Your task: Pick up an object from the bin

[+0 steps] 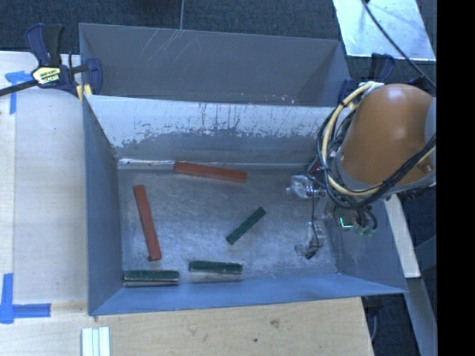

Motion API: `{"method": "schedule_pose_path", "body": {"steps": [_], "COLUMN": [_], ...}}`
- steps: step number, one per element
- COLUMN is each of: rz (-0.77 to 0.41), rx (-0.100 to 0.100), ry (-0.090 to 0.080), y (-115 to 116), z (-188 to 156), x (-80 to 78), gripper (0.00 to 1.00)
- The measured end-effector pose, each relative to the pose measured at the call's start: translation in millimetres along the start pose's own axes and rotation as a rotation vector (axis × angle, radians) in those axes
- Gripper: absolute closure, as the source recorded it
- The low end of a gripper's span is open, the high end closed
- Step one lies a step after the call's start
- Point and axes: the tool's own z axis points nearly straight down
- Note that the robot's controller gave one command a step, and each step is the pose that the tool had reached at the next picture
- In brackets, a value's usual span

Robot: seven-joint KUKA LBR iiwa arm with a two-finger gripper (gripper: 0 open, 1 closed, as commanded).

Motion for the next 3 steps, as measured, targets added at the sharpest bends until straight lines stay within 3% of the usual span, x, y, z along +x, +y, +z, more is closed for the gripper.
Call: {"method": "schedule_pose_path", "body": {"steps": [1,3], "rz": [-0.180,-0.538], "rx": [-0.001,0.002], "ry": [-0.003,-0.012], "y": [75.7,90.0], "z": [124.5,74.4], "x": [-51.1,-60.8], "gripper": [0.00,0.00]}}
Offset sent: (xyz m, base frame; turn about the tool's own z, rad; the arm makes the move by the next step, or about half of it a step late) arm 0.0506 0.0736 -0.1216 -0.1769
